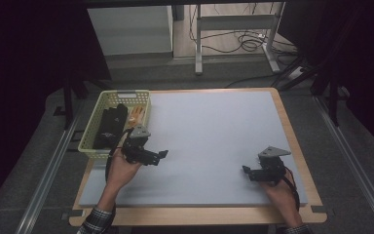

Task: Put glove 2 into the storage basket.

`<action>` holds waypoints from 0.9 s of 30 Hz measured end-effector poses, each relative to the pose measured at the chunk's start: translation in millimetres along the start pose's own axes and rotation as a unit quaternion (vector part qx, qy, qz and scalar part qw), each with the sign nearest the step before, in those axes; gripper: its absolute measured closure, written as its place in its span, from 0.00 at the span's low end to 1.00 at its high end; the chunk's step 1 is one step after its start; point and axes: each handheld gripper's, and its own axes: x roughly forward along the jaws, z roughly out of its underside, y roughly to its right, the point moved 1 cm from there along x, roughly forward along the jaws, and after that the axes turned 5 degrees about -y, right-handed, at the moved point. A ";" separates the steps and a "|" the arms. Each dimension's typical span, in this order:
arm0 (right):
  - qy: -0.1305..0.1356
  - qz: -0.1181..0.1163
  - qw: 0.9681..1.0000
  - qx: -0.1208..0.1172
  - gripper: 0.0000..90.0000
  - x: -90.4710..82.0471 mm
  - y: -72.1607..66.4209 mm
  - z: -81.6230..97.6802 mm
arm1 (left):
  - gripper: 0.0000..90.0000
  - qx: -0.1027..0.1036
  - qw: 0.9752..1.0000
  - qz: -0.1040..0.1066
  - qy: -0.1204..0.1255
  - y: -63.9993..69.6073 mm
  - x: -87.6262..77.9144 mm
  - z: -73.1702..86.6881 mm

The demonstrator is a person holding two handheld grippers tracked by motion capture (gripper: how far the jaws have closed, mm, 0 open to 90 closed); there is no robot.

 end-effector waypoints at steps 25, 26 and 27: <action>0.000 0.000 1.000 0.000 0.21 0.0 0.0 0.0 | 0.00 0.035 0.997 0.029 -0.065 48.7 76.0 35.8; 0.000 0.000 1.000 0.000 0.21 0.0 0.0 0.0 | 0.00 0.032 0.997 0.030 -0.065 47.8 75.7 35.7; 0.000 0.000 1.000 0.000 0.21 0.0 0.0 0.0 | 0.00 0.028 0.997 0.032 -0.065 47.3 76.0 35.7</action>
